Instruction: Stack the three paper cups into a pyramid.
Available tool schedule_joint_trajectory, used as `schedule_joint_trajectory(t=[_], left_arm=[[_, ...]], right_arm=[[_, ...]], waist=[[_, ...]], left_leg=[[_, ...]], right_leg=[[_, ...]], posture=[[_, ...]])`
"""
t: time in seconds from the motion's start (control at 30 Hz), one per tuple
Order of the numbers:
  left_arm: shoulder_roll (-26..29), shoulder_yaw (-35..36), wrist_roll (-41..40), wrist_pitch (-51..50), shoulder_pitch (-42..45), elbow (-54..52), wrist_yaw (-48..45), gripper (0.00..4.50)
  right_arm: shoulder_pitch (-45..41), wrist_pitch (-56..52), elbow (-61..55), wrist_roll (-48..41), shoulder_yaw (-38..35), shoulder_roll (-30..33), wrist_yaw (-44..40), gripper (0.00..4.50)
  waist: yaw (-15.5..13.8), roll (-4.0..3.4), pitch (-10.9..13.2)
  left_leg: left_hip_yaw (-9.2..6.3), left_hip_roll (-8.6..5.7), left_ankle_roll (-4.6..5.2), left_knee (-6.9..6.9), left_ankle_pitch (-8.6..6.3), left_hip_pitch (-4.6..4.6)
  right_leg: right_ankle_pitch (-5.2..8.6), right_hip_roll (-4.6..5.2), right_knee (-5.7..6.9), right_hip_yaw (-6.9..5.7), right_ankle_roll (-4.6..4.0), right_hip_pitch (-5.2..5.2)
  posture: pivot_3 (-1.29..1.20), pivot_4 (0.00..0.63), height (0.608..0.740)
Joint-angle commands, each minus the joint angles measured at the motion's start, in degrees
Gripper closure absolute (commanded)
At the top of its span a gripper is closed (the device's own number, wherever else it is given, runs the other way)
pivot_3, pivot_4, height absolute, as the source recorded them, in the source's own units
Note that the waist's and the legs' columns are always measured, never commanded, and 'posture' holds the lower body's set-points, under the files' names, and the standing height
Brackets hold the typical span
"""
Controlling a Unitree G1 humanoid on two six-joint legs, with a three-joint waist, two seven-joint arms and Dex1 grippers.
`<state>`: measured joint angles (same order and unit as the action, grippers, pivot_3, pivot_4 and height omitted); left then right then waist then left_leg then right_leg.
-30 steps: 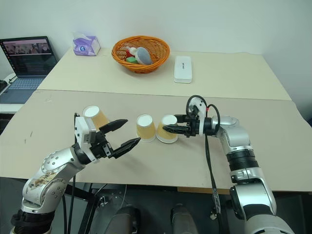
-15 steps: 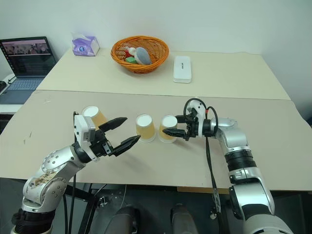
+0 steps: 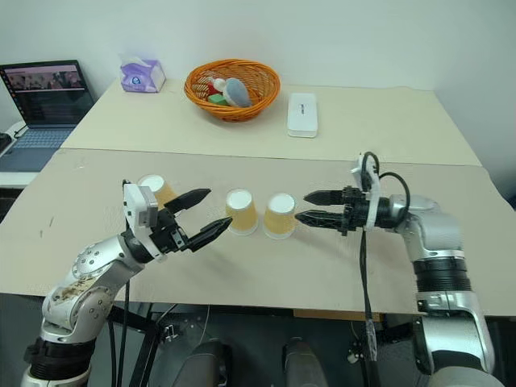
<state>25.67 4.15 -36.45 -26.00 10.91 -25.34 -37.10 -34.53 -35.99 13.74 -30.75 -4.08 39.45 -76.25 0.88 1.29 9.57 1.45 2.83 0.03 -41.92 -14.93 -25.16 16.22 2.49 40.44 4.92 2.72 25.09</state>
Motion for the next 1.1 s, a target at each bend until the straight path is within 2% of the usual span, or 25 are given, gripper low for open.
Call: schedule_joint_trajectory(t=[0.03,0.23,0.4,0.5,0.7,0.8,1.1], left_arm=[[-1.2,4.9,-5.2,-2.9,0.3,-2.0,4.5,0.0],[-2.6,9.8,-13.0,-8.7,-5.1,-8.6,13.1,0.0],[-3.6,13.2,-17.1,-11.0,-10.3,-12.6,20.7,0.0],[-4.1,14.2,-14.9,-10.1,-11.9,-13.2,24.8,0.0],[-5.3,14.3,-5.3,-7.1,-11.0,-9.9,32.3,0.0],[-5.1,13.9,-1.6,-6.2,-9.2,-7.7,33.5,0.0],[-5.9,13.8,0.7,-5.2,-3.9,-2.5,32.6,0.0]], right_arm=[[0.9,-1.2,-3.9,-3.1,-5.5,3.1,1.0,0.02],[1.4,-1.6,-5.8,-5.7,-11.4,4.9,5.1,0.02],[2.7,-2.7,-10.1,-7.6,-10.3,3.7,6.6,0.02],[2.8,-3.0,-12.0,-8.4,-8.9,2.6,6.7,0.02],[2.0,-3.8,-18.2,-10.0,-5.3,0.3,6.0,0.02],[1.6,-4.2,-20.8,-11.2,-4.0,0.1,5.8,0.02],[0.5,-3.2,-19.6,-11.2,-3.5,0.4,6.0,0.02]], waist=[[0.2,0.0,0.0],[0.3,0.01,0.0],[0.2,0.01,0.0],[0.1,0.01,0.0],[0.0,0.01,0.0],[-0.1,0.01,0.0],[-0.2,0.03,0.0]], left_leg=[[0.0,0.0,0.0,0.0,0.0,0.0],[-0.02,0.01,0.0,0.01,0.0,0.0],[-0.02,0.0,0.0,-0.01,0.0,0.01],[-0.02,0.0,0.0,-0.01,0.0,0.02],[-0.02,-0.02,-0.01,-0.01,0.01,0.01],[-0.02,-0.02,-0.01,0.0,0.0,0.0],[-0.05,-0.02,-0.01,0.01,0.0,-0.02]], right_leg=[[0.0,0.0,0.0,0.01,0.0,0.0],[0.0,0.0,0.0,0.03,0.0,0.01],[0.0,0.0,0.02,0.03,0.01,-0.01],[0.0,0.0,0.03,0.04,0.01,-0.01],[-0.02,0.0,0.0,0.03,0.02,-0.02],[-0.02,0.0,-0.04,0.02,0.02,-0.01],[-0.05,0.0,-0.14,-0.03,0.02,-0.05]], posture=[[0.0,0.15,0.675],[0.0,0.15,0.675],[0.0,0.15,0.675],[0.0,0.15,0.675],[0.0,0.15,0.675],[0.0,0.15,0.675],[0.0,0.15,0.675]])
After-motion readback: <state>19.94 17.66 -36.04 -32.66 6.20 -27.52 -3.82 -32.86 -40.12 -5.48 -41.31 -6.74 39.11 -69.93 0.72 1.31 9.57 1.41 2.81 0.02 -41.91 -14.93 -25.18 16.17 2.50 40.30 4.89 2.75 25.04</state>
